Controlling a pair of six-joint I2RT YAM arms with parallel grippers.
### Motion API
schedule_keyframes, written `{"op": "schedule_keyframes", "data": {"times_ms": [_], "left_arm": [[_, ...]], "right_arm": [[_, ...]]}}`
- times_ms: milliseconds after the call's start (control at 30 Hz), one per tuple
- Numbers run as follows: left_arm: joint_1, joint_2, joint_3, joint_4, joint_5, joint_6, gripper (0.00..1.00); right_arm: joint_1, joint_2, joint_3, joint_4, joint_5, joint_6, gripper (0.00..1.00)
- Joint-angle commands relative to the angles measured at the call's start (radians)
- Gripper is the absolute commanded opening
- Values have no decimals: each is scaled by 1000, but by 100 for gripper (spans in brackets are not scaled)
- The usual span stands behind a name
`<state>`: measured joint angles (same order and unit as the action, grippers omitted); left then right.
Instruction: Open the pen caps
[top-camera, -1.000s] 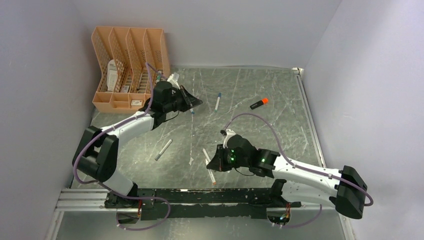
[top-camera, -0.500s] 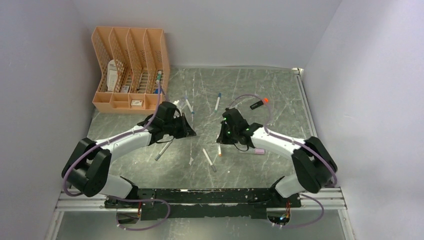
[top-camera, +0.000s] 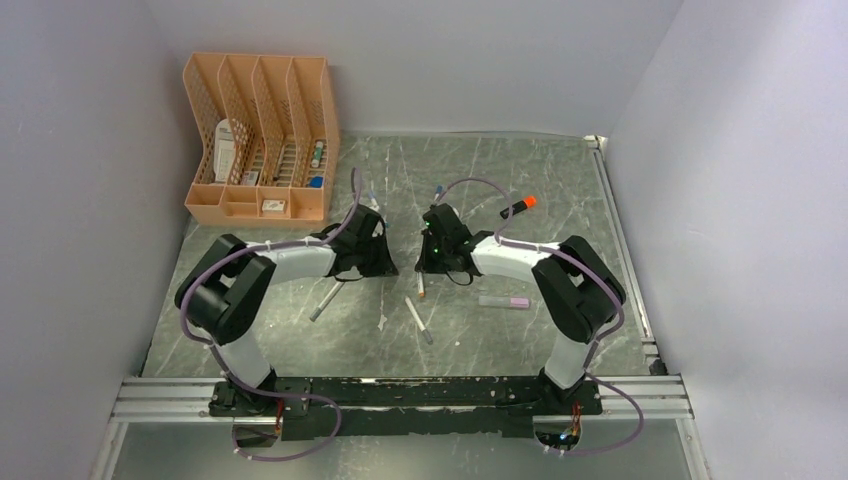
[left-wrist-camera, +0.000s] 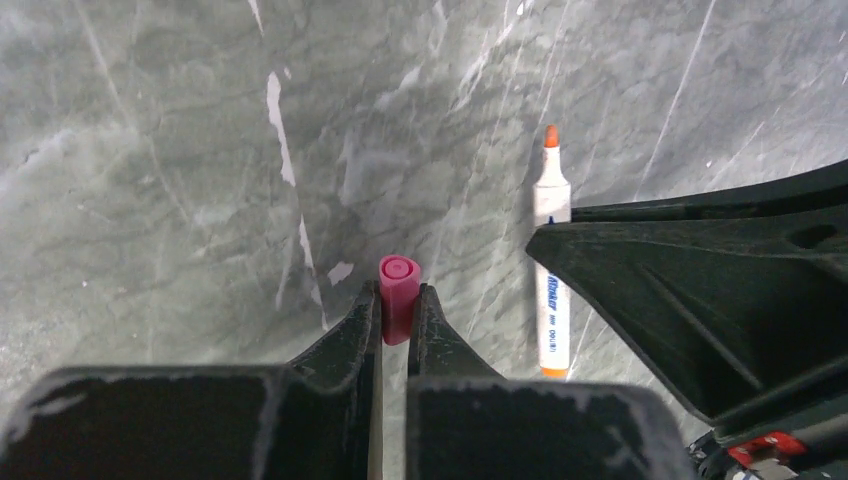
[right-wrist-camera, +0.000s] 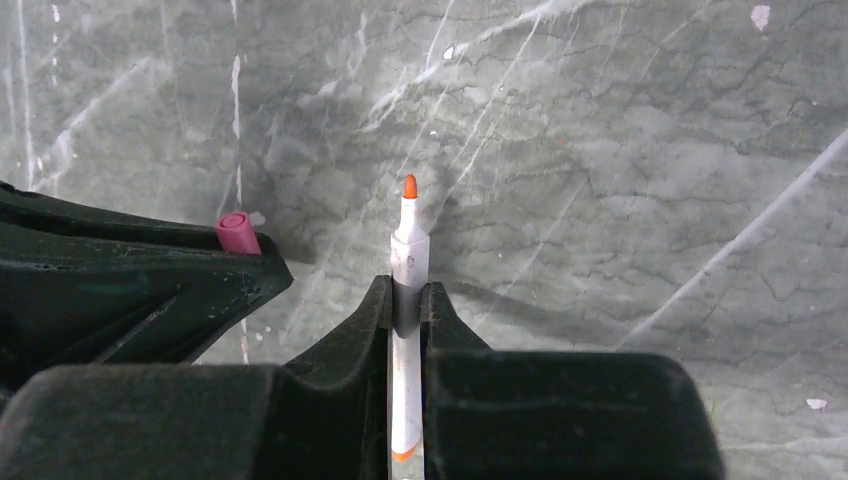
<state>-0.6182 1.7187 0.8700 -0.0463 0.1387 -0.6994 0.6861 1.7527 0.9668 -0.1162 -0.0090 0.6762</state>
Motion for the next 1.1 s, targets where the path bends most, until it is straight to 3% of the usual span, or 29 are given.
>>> {"op": "schedule_keyframes", "data": {"times_ms": [0,367,833,933,1067], "left_arm": [[-11,39,27,26,-53,23,12],[-20,38,38,-12,-44,26,38],[-21,-206,61,-218,-91,46,61],[-21,-278,56,-264,-97,49,72],[-22,-358,43,-312,-107,47,74]], "right_arm": [[-8,42,27,17,17,-13,0],[-11,34,27,1,8,-33,32],[-8,-246,-40,-162,40,-101,41],[47,-310,-83,-184,41,-133,39],[160,-316,-86,-232,105,-151,39]]}}
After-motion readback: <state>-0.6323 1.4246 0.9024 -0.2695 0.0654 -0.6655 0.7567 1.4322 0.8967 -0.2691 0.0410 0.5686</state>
